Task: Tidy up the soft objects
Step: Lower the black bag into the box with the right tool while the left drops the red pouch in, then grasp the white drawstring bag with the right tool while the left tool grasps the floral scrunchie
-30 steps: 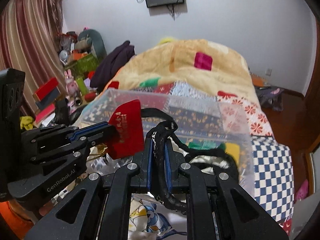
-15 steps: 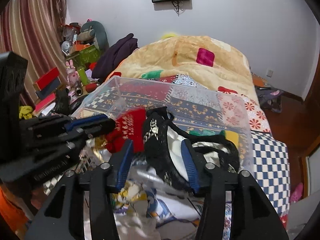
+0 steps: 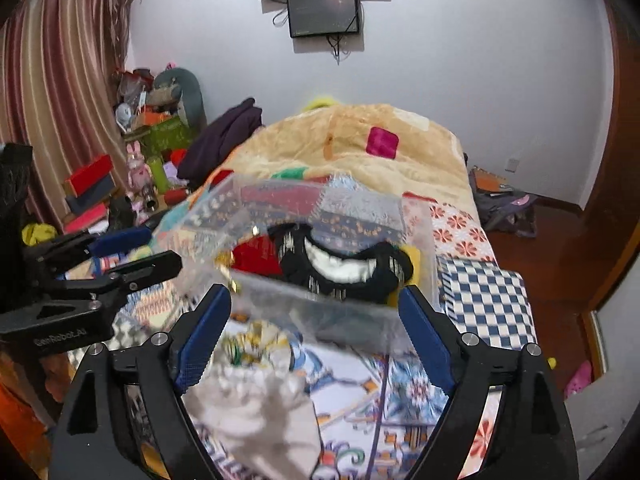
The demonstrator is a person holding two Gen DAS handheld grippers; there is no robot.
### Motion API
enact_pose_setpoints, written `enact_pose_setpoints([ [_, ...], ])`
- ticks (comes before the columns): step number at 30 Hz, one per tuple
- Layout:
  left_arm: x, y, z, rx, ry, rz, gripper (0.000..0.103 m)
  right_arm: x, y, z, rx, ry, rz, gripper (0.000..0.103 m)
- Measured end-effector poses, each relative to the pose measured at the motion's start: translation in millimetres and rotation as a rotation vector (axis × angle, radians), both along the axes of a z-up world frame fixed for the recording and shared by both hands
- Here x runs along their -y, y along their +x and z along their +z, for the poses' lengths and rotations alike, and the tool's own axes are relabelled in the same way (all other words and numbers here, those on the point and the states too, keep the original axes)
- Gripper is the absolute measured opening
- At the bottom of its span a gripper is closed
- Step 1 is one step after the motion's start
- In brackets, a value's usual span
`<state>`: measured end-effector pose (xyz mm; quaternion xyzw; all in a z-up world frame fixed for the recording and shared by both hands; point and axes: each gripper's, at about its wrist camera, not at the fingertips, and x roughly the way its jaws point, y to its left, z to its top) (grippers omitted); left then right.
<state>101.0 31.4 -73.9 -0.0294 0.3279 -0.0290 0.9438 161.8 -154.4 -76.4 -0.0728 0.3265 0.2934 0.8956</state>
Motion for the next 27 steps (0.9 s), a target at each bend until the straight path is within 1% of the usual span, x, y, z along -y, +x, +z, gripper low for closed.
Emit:
enact_pose_setpoints([
  [3, -1, -4, -16, -0.044, 0.027, 0.002, 0.074, 1, -7, -19, -0.041, -0.033, 0.01, 0.084],
  [5, -4, -3, -27, -0.078, 0.03, 0.005, 0.074, 3, -6, -34, -0.099, -0.029, 0.019, 0.084],
  [9, -11, 6, -51, -0.181, -0.016, 0.008, 0.074, 0, 3, -55, -0.211, 0.001, 0.04, 0.084],
  [13, -7, 14, -64, -0.228, -0.038, -0.006, 0.073, -4, 6, -67, -0.254, 0.004, 0.073, 0.084],
  [16, -2, 18, -69, -0.236, -0.051, -0.022, 0.073, -8, 4, -75, -0.258, -0.032, 0.082, 0.083],
  [17, -1, 18, -69, -0.234, -0.054, -0.027, 0.073, -8, 1, -78, -0.256, -0.039, 0.085, 0.075],
  [18, 1, 18, -68, -0.233, -0.053, -0.032, 0.073, -9, 1, -80, -0.262, -0.044, 0.094, 0.062],
  [19, 3, 19, -69, -0.233, -0.053, -0.035, 0.073, -9, 1, -82, -0.266, -0.045, 0.098, 0.055],
  [20, 4, 21, -69, -0.234, -0.053, -0.037, 0.073, -8, 0, -82, -0.256, -0.047, 0.088, 0.046],
  [21, 5, 22, -69, -0.235, -0.057, -0.039, 0.073, -7, 0, -81, -0.247, -0.053, 0.075, 0.033],
  [23, 6, 24, -68, -0.237, -0.069, -0.041, 0.073, -3, 1, -80, -0.238, -0.056, 0.051, 0.02],
  [24, 7, 27, -68, -0.237, -0.071, -0.041, 0.073, 1, 1, -80, -0.237, -0.051, 0.042, 0.014],
  [27, 12, 32, -70, -0.243, -0.072, -0.045, 0.071, 14, 1, -78, -0.218, -0.052, 0.003, 0.009],
])
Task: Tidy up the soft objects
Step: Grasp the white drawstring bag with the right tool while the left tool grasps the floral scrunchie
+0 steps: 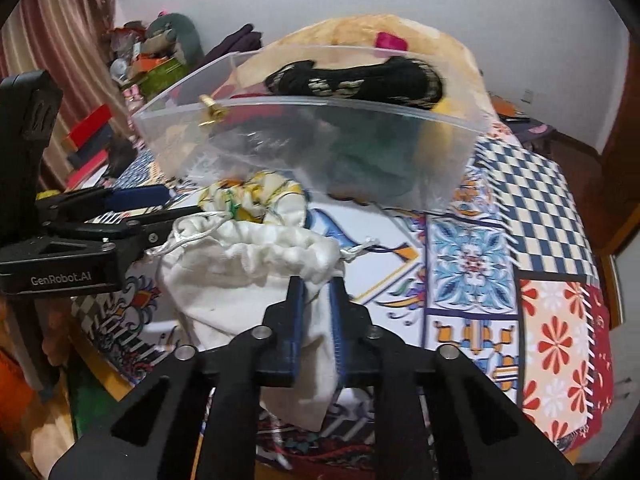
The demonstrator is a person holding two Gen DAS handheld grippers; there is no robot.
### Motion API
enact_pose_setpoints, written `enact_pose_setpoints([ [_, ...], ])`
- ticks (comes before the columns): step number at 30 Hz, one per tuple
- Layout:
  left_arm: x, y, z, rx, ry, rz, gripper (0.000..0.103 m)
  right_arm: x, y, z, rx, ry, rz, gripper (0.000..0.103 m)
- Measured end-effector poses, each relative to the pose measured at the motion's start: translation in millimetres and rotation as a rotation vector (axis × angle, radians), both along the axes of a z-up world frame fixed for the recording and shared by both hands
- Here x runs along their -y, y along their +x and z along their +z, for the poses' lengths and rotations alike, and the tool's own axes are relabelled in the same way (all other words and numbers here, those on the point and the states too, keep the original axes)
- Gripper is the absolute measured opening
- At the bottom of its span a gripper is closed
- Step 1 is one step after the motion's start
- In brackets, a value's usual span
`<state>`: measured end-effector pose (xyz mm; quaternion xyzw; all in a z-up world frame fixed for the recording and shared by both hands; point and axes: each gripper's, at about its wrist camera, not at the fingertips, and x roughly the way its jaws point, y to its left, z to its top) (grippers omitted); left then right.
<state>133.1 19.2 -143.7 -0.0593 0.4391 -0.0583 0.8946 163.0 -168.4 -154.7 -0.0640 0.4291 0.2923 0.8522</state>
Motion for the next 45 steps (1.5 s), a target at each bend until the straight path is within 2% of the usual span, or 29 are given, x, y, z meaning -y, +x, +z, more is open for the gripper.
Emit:
enact_pose_setpoints([
  [2, 3, 4, -2, -0.008, 0.003, -0.007, 0.065, 7, -1, 3, 0.015, -0.007, -0.02, 0.008],
  [6, 14, 9, -4, -0.002, 0.042, -0.017, 0.06, 19, 0, 4, 0.043, -0.044, -0.063, 0.008],
  [9, 22, 11, -6, 0.004, 0.077, -0.033, 0.052, 26, 3, 3, 0.048, -0.069, -0.094, 0.008],
  [12, 28, 10, -7, 0.017, 0.101, -0.054, 0.04, 33, 3, 4, 0.053, -0.077, -0.115, 0.008],
  [14, 31, 9, -8, 0.016, 0.086, -0.076, 0.024, 34, 3, 6, 0.043, -0.058, -0.112, 0.008],
  [16, 34, 8, -9, 0.018, 0.081, -0.096, 0.014, 28, 2, 10, 0.05, -0.035, -0.115, 0.008],
  [17, 35, 7, -9, 0.022, 0.088, -0.102, 0.012, 31, 0, 13, 0.053, -0.021, -0.114, 0.009],
  [19, 38, 3, -10, 0.033, 0.111, -0.111, 0.009, 33, -1, 19, 0.053, 0.009, -0.11, 0.018],
  [20, 39, 0, -10, 0.036, 0.119, -0.115, 0.007, 35, -1, 20, 0.051, 0.025, -0.106, 0.032],
  [21, 39, -4, -10, 0.038, 0.125, -0.118, 0.006, 35, -2, 21, 0.051, 0.04, -0.104, 0.053],
  [23, 36, -12, -10, 0.044, 0.135, -0.114, 0.005, 36, -4, 22, 0.062, 0.059, -0.099, 0.071],
  [31, 13, -47, 4, 0.094, 0.104, -0.058, 0.003, 15, -3, 4, -0.029, 0.05, 0.015, 0.073],
  [32, 10, -51, 7, 0.102, 0.094, -0.052, 0.003, 13, -4, 2, -0.032, 0.042, 0.025, 0.072],
  [34, 6, -57, 12, 0.116, 0.079, -0.039, 0.003, 8, -8, 3, -0.013, 0.022, 0.041, 0.065],
  [36, 3, -61, 17, 0.132, 0.075, -0.026, 0.003, 4, -10, 4, -0.007, 0.026, 0.062, 0.04],
  [37, 0, -63, 20, 0.139, 0.07, -0.021, 0.003, 3, -11, 4, -0.003, 0.025, 0.065, 0.033],
  [38, -1, -64, 22, 0.145, 0.062, -0.016, 0.003, 2, -11, 4, 0.004, 0.018, 0.056, 0.019],
  [39, -3, -65, 25, 0.151, 0.051, -0.013, 0.003, 0, -10, 4, 0.008, 0.017, 0.049, 0.014],
  [42, -3, -66, 34, 0.177, 0.033, -0.009, 0.003, 3, -9, 6, 0.028, 0.028, 0.026, 0.008],
  [45, -1, -70, 46, 0.214, 0.036, -0.007, 0.003, 11, -13, 18, 0.074, 0.062, 0.004, 0.007],
])
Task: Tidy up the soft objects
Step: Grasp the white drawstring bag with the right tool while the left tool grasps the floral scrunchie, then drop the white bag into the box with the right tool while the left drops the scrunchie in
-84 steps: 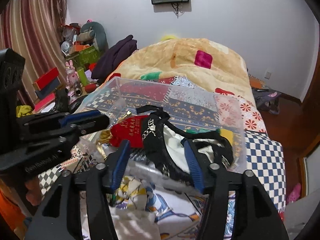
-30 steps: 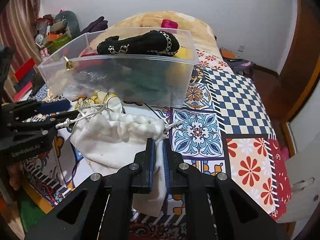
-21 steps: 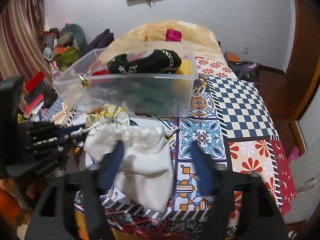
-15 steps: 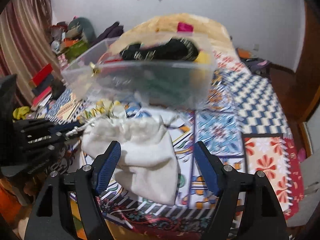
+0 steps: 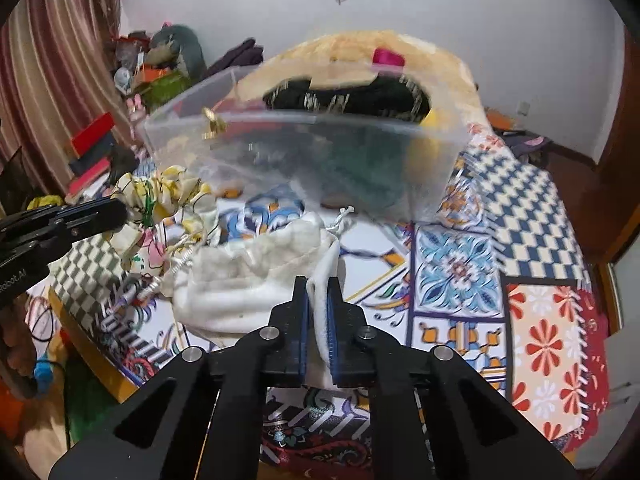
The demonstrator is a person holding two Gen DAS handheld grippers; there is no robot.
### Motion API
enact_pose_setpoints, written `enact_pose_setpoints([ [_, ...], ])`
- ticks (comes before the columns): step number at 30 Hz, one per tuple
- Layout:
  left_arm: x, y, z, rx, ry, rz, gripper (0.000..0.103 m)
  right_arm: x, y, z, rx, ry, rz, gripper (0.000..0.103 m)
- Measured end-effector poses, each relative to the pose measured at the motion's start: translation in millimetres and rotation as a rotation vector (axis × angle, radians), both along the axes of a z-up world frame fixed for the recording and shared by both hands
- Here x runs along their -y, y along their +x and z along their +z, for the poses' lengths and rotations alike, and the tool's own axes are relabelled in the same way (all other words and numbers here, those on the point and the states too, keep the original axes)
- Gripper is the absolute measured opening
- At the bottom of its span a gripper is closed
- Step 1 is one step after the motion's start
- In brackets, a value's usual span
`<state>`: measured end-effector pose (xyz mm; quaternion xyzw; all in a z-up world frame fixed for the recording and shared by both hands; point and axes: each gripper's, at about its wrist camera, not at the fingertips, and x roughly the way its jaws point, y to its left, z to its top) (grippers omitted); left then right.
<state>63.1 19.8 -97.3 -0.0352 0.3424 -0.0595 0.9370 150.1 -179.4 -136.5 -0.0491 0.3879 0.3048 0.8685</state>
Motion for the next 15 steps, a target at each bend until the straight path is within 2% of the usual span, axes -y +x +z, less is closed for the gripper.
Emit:
enact_pose_setpoints([
  [11, -13, 0, 48, 0.124, -0.048, 0.014, 0.003, 19, -16, 69, 0.174, 0.113, -0.046, 0.006],
  [15, -12, 8, 62, 0.158, -0.06, 0.02, 0.003, 12, -15, 93, 0.247, 0.133, -0.088, 0.006],
])
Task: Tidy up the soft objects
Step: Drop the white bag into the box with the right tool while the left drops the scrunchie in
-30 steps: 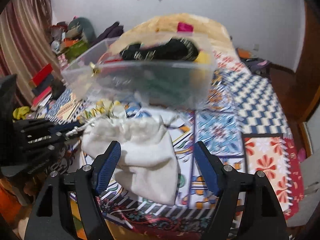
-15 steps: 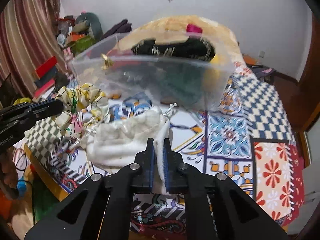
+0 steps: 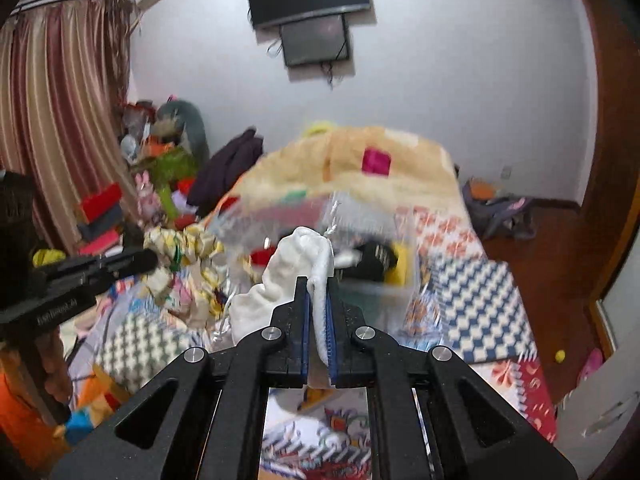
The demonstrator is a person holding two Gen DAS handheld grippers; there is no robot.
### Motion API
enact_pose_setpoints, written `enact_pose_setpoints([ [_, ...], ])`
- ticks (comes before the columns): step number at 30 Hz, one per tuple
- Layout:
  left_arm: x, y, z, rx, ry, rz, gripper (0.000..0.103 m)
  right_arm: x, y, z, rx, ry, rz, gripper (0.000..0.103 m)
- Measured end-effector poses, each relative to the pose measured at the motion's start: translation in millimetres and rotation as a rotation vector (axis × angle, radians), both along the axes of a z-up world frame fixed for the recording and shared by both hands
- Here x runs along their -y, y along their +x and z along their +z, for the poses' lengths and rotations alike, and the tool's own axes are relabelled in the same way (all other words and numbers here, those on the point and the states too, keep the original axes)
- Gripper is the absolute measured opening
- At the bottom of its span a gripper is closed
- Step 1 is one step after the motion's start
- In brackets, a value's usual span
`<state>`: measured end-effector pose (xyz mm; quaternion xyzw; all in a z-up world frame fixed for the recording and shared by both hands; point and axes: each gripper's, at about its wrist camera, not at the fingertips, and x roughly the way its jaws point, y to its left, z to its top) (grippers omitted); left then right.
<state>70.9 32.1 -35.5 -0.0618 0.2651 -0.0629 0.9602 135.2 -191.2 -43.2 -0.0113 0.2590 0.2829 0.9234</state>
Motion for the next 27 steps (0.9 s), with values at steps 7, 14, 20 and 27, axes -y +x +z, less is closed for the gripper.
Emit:
enact_pose_setpoints([
  [7, -1, 25, 18, 0.048, 0.003, 0.035, 0.003, -19, 25, 24, 0.056, 0.057, -0.044, 0.006],
  [14, -10, 61, 6, 0.019, 0.004, 0.091, 0.003, -38, 54, 12, 0.017, 0.043, -0.062, 0.006],
  [20, -14, 89, -28, -0.084, 0.015, 0.108, 0.003, -45, 73, -21, -0.074, -0.016, -0.056, 0.006],
  [27, -8, 107, -56, -0.185, 0.015, 0.078, 0.004, -51, 82, -42, -0.138, -0.096, -0.056, 0.008],
])
